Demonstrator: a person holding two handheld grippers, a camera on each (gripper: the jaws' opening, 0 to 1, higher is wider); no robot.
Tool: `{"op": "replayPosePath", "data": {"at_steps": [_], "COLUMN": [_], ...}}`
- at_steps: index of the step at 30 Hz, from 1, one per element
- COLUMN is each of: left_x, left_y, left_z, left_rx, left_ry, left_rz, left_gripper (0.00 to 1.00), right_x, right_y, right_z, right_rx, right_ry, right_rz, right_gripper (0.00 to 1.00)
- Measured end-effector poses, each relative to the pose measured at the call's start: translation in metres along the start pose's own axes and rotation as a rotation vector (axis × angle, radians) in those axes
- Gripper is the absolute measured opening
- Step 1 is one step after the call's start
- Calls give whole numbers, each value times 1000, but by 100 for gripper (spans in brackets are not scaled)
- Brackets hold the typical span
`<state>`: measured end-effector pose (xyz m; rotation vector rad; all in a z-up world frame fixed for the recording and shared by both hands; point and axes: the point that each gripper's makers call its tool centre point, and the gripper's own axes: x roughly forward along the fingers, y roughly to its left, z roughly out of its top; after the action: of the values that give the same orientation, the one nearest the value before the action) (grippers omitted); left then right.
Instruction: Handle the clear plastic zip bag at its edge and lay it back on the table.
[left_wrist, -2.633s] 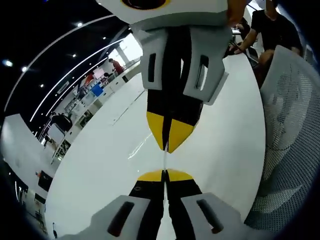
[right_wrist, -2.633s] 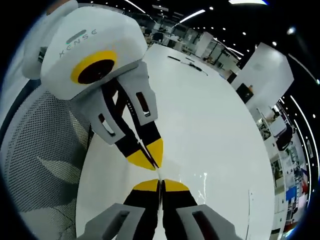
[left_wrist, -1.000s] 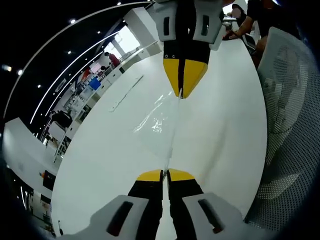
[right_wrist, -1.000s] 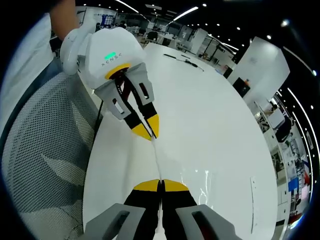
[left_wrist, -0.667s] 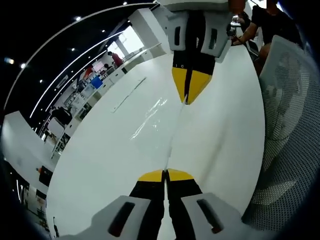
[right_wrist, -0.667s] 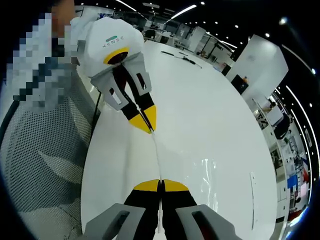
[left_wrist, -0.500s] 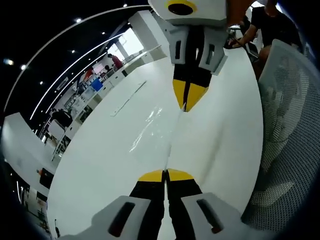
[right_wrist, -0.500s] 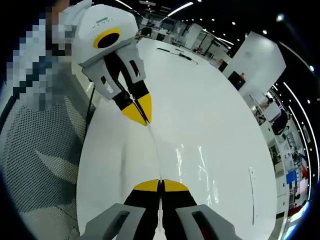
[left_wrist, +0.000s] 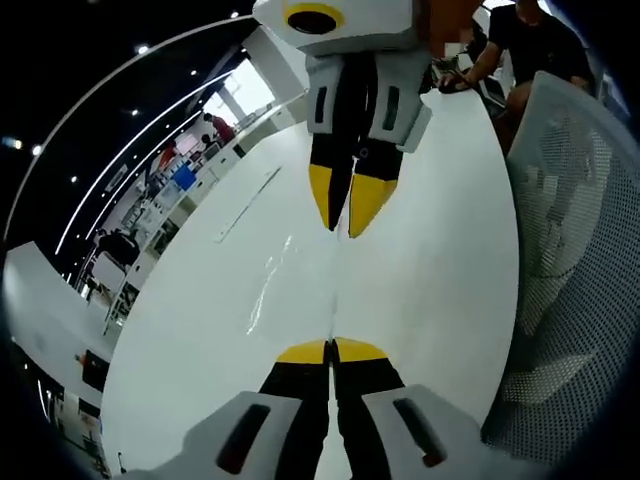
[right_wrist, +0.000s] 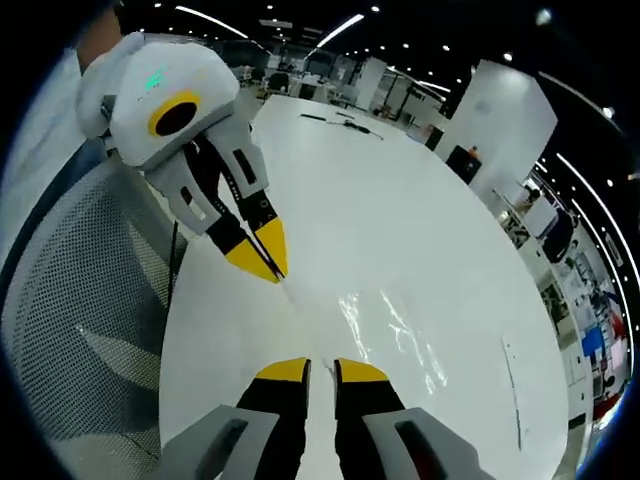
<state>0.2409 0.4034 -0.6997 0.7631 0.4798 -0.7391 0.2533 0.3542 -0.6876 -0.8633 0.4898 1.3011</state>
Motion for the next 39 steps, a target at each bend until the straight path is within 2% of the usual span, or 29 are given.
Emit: {"op": "replayPosePath", "data": {"at_steps": [3,6,10,13,14,26,39], "left_x": [0,-1,-2,-3,-3,-5,-2], "left_y": [-3,-6,-9,-11,-12,-16,-17], "left_z": [3,5,7,6,6,8,8], "left_rx": [29,46,64,76,78,81,78], "left_ry": [-5,-9,-9,-7,-6,-9,-12], "left_rz": [-18,-30,-42,-49,-50,-63,-72], "left_gripper": [0,0,0,0,0,0,0], "right_x": [4,7,10,13,12,17,23], "right_y": [12,21,29,31,30,37,36], "right_z": [10,15,23,28,29,29,20], "right_rx": [-36,-95,-122,-151,-156,-170,-241], "right_ry": [-11,7,5,-1,-1,16,48], "right_rz": [38,55,67,73,69,103,108], "right_gripper": [7,8,9,1,2,2,0]}}
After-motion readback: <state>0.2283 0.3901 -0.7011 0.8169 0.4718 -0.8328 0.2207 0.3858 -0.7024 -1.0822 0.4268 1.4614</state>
